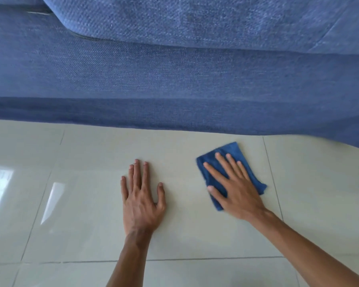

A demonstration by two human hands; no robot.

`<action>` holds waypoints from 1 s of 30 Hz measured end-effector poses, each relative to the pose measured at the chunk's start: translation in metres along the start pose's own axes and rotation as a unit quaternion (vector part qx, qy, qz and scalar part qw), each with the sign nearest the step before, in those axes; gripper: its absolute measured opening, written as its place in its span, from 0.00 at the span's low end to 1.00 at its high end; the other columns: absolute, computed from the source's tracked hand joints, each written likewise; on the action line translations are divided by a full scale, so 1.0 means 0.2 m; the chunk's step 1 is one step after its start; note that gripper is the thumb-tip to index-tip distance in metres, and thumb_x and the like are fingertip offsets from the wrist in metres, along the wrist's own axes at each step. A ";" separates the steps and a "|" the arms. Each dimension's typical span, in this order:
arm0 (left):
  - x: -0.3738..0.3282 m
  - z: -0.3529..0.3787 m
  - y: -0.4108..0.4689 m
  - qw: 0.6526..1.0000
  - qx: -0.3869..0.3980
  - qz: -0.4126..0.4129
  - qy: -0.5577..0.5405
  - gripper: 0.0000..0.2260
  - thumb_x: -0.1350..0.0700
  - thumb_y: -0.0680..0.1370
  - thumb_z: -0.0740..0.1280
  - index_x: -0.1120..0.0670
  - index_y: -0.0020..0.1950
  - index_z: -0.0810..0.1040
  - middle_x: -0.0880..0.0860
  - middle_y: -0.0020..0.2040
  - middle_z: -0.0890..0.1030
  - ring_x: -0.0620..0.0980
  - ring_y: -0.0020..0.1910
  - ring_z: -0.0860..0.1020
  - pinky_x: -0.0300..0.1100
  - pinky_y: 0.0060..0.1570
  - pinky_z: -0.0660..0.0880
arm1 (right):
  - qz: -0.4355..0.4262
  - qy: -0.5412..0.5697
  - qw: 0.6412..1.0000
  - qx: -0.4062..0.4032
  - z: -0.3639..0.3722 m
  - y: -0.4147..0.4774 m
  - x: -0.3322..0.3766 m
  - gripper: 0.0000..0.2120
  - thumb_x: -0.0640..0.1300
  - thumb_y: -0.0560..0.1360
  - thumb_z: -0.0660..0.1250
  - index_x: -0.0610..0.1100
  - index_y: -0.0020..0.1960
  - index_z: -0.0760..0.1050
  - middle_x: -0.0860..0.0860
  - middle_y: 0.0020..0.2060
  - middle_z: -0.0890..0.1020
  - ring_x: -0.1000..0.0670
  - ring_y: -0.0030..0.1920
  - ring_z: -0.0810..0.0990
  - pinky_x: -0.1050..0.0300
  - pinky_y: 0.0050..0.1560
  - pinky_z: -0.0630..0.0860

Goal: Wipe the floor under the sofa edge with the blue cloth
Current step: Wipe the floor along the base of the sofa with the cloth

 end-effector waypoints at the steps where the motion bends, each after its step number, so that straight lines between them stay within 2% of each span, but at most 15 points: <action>1: 0.00 0.00 0.00 1.000 0.000 0.000 0.002 0.32 0.44 0.80 0.55 0.53 0.81 0.54 0.52 0.83 0.51 0.51 0.82 0.50 0.53 0.80 0.49 | 0.055 -0.003 0.998 -0.013 -0.01 0.07 -0.04 0.29 0.65 0.82 0.48 0.62 0.81 0.50 0.52 0.83 0.48 0.45 0.83 0.46 0.39 0.81 0.50; 3: 0.00 0.01 0.01 1.000 0.001 0.001 0.010 0.31 0.44 0.80 0.54 0.53 0.81 0.54 0.52 0.83 0.51 0.51 0.82 0.50 0.53 0.80 0.48 | 0.186 0.020 0.981 -0.048 0.00 0.29 0.00 0.31 0.65 0.80 0.46 0.60 0.82 0.52 0.49 0.83 0.51 0.39 0.82 0.49 0.37 0.81 0.48; 5: 0.00 0.01 0.01 1.000 0.003 0.000 0.011 0.31 0.44 0.80 0.54 0.53 0.81 0.54 0.53 0.83 0.52 0.52 0.82 0.50 0.53 0.80 0.48 | 0.221 0.037 0.973 -0.050 0.02 0.40 0.17 0.31 0.64 0.79 0.47 0.59 0.82 0.53 0.46 0.83 0.52 0.36 0.82 0.49 0.35 0.80 0.47; 9: 0.00 -0.01 0.00 1.000 0.001 -0.003 -0.008 0.31 0.44 0.80 0.54 0.52 0.82 0.54 0.52 0.83 0.51 0.50 0.82 0.49 0.53 0.80 0.49 | -0.041 0.001 0.999 0.011 0.04 0.02 0.21 0.29 0.63 0.83 0.50 0.62 0.82 0.47 0.53 0.83 0.45 0.45 0.83 0.41 0.40 0.81 0.48; 10: -0.01 -0.01 0.00 1.000 0.000 -0.002 -0.011 0.31 0.44 0.80 0.54 0.52 0.81 0.54 0.52 0.83 0.52 0.50 0.82 0.49 0.52 0.80 0.48 | -0.063 0.002 0.998 0.025 0.01 -0.08 0.13 0.29 0.64 0.83 0.49 0.63 0.81 0.46 0.54 0.83 0.44 0.47 0.83 0.41 0.40 0.81 0.49; 11: -0.01 -0.01 0.00 1.000 0.001 0.000 -0.012 0.31 0.44 0.80 0.54 0.52 0.81 0.55 0.52 0.83 0.52 0.51 0.82 0.50 0.52 0.80 0.48 | -0.037 0.000 0.999 0.020 0.00 -0.10 0.02 0.29 0.65 0.82 0.47 0.63 0.81 0.47 0.55 0.83 0.45 0.47 0.83 0.42 0.39 0.81 0.49; 13: -0.01 -0.01 0.01 1.000 0.000 0.003 -0.005 0.31 0.44 0.80 0.54 0.52 0.81 0.54 0.52 0.83 0.52 0.51 0.82 0.50 0.53 0.80 0.48 | 0.113 0.010 0.993 -0.023 -0.02 0.04 -0.08 0.29 0.66 0.81 0.46 0.63 0.81 0.50 0.52 0.83 0.49 0.43 0.83 0.46 0.37 0.80 0.49; 15: 0.00 0.00 0.01 1.000 0.005 0.002 -0.001 0.31 0.44 0.80 0.54 0.52 0.82 0.53 0.53 0.83 0.51 0.52 0.82 0.49 0.53 0.80 0.48 | 0.266 0.052 0.960 -0.062 0.00 0.30 0.00 0.31 0.65 0.79 0.47 0.60 0.81 0.53 0.47 0.83 0.51 0.37 0.82 0.47 0.34 0.80 0.46; 16: -0.01 -0.01 0.01 1.000 0.007 0.002 0.000 0.31 0.44 0.80 0.54 0.52 0.82 0.53 0.53 0.83 0.51 0.52 0.82 0.49 0.53 0.80 0.48 | 0.290 0.074 0.953 -0.048 0.01 0.39 0.12 0.31 0.63 0.79 0.48 0.60 0.82 0.52 0.45 0.83 0.50 0.35 0.82 0.45 0.33 0.79 0.44; 17: -0.01 -0.01 0.00 1.000 0.008 0.002 -0.001 0.31 0.44 0.80 0.54 0.52 0.82 0.53 0.52 0.83 0.51 0.52 0.82 0.49 0.52 0.80 0.47 | 0.259 0.072 0.962 -0.040 0.03 0.44 0.24 0.31 0.62 0.80 0.49 0.60 0.82 0.52 0.44 0.83 0.49 0.34 0.82 0.44 0.33 0.79 0.43; 21: 0.00 -0.02 0.00 1.000 0.010 0.002 -0.015 0.31 0.45 0.80 0.53 0.52 0.82 0.52 0.51 0.83 0.50 0.51 0.82 0.48 0.50 0.80 0.45 | -0.043 0.006 0.999 0.004 0.03 0.13 0.26 0.27 0.58 0.84 0.50 0.62 0.82 0.49 0.50 0.83 0.47 0.41 0.83 0.43 0.37 0.81 0.46; 23: -0.02 -0.02 0.00 1.000 0.016 0.003 -0.015 0.31 0.45 0.80 0.53 0.51 0.82 0.51 0.51 0.83 0.48 0.50 0.82 0.47 0.50 0.80 0.44 | -0.087 -0.001 0.995 0.052 -0.02 -0.07 0.07 0.26 0.61 0.84 0.47 0.63 0.81 0.46 0.55 0.83 0.44 0.47 0.83 0.40 0.39 0.81 0.45; 25: -0.02 -0.03 0.00 1.000 0.013 -0.001 -0.016 0.31 0.44 0.80 0.53 0.51 0.82 0.50 0.51 0.83 0.47 0.50 0.82 0.46 0.50 0.80 0.43 | -0.009 0.009 1.000 0.025 -0.04 0.00 -0.06 0.26 0.63 0.83 0.40 0.65 0.80 0.48 0.55 0.83 0.46 0.47 0.83 0.43 0.38 0.80 0.47; 28: -0.02 -0.02 0.01 1.000 0.017 0.002 -0.011 0.31 0.44 0.80 0.53 0.51 0.82 0.50 0.51 0.83 0.47 0.50 0.82 0.46 0.50 0.80 0.43 | 0.210 0.064 0.975 -0.025 -0.01 0.35 0.08 0.28 0.63 0.81 0.37 0.65 0.80 0.47 0.52 0.83 0.49 0.41 0.83 0.44 0.36 0.80 0.42; 30: -0.01 -0.01 0.01 1.000 0.020 0.002 -0.007 0.31 0.44 0.80 0.53 0.51 0.82 0.50 0.51 0.83 0.48 0.50 0.82 0.46 0.50 0.80 0.44 | 0.205 0.075 0.976 -0.016 0.02 0.42 0.28 0.28 0.60 0.81 0.41 0.63 0.81 0.47 0.50 0.83 0.49 0.39 0.82 0.44 0.35 0.80 0.43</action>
Point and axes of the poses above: each hand's wrist, its own y-axis towards the middle knuckle, its own z-axis out of the palm, x = y × z, the point moved 3 cm from there along y, towards the middle knuckle
